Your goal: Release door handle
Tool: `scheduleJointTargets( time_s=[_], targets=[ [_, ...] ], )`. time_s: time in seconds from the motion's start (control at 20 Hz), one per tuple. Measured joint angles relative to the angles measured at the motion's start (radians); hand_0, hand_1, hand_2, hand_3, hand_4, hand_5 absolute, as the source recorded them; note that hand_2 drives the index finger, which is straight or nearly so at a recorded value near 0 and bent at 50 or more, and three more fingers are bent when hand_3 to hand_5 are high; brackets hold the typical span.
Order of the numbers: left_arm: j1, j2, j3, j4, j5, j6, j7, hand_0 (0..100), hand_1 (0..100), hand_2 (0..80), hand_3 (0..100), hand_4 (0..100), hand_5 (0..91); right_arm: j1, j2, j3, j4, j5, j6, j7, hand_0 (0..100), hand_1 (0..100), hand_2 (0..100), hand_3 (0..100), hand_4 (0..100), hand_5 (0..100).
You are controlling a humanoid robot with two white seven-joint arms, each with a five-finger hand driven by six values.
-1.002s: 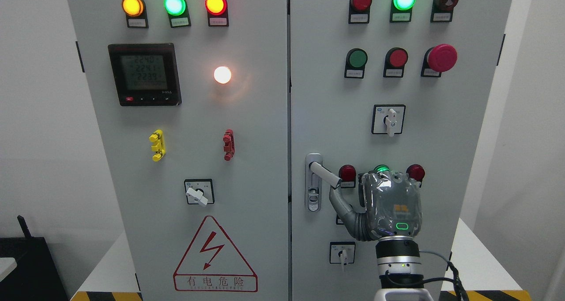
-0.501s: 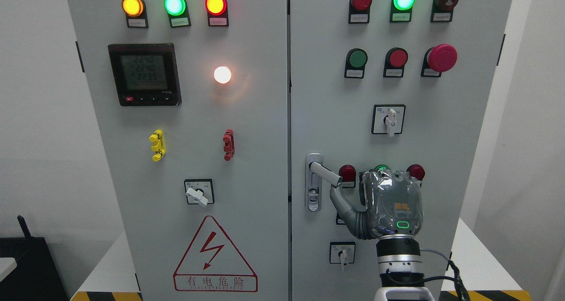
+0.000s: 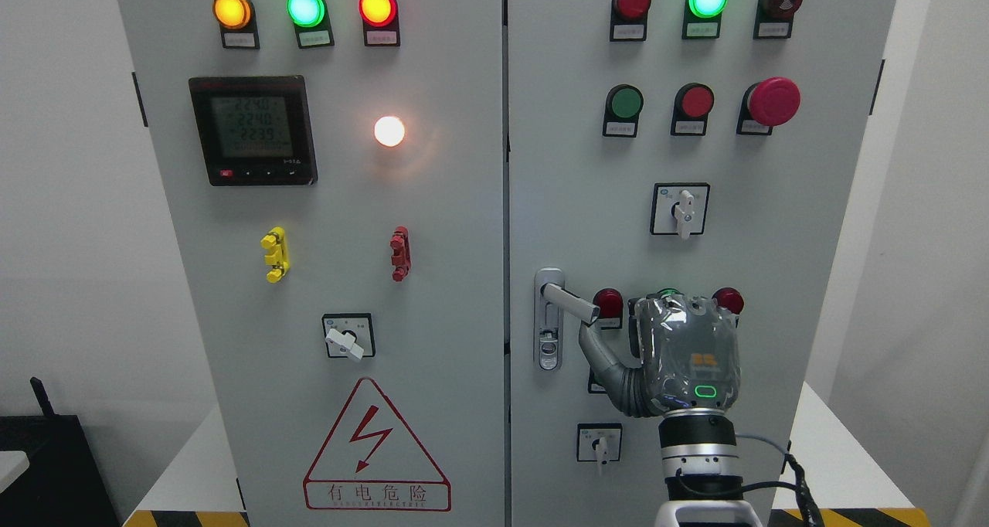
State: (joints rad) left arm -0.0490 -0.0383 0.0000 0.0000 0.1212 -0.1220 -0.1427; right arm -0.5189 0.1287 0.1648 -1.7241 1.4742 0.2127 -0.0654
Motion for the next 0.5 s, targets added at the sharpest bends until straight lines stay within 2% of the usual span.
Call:
scheduleJointTargets(
  time_s=[0.5],
  targets=[
    [0.000, 0.000, 0.000, 0.000, 0.000, 0.000, 0.000, 12, 39, 0.0, 0, 0, 0.0, -0.007, 0.000, 0.000, 0.000, -0.001, 0.000, 0.000, 41, 12, 100, 100, 100, 98]
  ],
)
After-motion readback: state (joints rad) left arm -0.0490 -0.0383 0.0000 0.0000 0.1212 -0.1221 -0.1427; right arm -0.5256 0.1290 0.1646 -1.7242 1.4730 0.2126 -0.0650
